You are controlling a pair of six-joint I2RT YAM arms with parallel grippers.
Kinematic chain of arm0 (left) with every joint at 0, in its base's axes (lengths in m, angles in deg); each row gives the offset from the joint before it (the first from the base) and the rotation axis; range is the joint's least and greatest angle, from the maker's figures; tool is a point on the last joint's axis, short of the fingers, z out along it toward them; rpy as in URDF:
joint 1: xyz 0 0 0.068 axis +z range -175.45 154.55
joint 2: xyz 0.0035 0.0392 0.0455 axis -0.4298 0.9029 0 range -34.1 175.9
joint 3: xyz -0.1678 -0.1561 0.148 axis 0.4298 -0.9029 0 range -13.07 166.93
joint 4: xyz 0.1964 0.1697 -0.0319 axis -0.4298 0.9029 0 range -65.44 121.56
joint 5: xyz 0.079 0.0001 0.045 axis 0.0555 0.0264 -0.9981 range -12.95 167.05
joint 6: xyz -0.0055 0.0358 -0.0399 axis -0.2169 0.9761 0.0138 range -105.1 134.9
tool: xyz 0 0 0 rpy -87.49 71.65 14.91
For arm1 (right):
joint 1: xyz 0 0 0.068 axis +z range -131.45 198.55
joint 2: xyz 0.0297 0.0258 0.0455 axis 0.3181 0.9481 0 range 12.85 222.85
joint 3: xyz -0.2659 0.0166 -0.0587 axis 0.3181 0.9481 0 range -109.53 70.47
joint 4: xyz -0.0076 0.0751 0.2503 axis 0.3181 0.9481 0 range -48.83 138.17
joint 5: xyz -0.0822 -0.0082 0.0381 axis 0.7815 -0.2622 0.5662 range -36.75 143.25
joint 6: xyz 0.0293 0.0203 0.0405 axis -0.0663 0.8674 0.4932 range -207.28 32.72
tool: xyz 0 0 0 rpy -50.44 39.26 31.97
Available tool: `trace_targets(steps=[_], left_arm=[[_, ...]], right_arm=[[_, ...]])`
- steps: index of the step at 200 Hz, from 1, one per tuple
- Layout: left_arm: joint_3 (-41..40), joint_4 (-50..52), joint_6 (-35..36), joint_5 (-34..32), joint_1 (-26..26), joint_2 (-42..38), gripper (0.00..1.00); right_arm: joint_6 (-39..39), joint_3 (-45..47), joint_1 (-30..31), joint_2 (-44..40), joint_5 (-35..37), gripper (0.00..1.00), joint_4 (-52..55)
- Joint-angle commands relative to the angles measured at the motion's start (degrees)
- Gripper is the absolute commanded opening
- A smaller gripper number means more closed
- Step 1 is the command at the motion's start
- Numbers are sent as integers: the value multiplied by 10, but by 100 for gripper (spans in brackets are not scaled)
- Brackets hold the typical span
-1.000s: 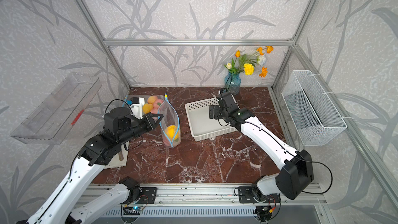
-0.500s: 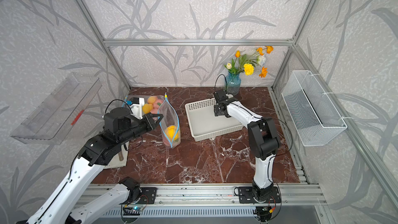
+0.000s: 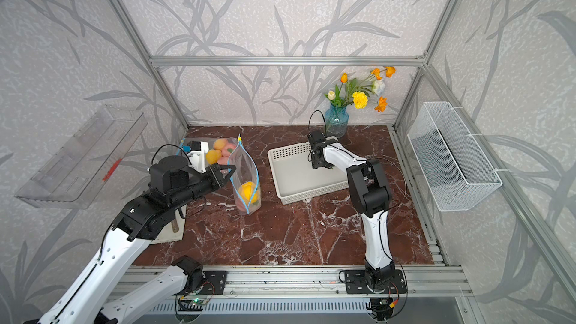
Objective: Place the peach in a zip-top bag and seal the zipper
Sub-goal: Pick up the peach from the basket.
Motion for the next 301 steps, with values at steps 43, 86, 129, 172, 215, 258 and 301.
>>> trace_targets(steps=[43, 86, 129, 172, 215, 258, 301], left_arm=[[-5, 7, 4, 0, 4, -7, 1], [-2, 6, 5, -1, 4, -4, 0], [-1, 7, 7, 0, 4, -2, 0], [0, 7, 7, -2, 4, 0, 1], [-2, 9, 7, -1, 4, 0, 0], [-4, 7, 8, -1, 5, 3, 0], [-9, 0, 7, 10, 4, 12, 0]], right_arm=[[-15, 4, -17, 0, -57, 74, -30], [-19, -15, -24, 12, -81, 84, -29], [-29, -46, -27, 33, -73, 84, -22], [-39, -84, -28, 56, -63, 82, -7], [-43, -69, -29, 46, -62, 68, -16], [-37, 6, -28, -46, -120, 63, -56], [-20, 133, -27, -204, -246, 62, -126]])
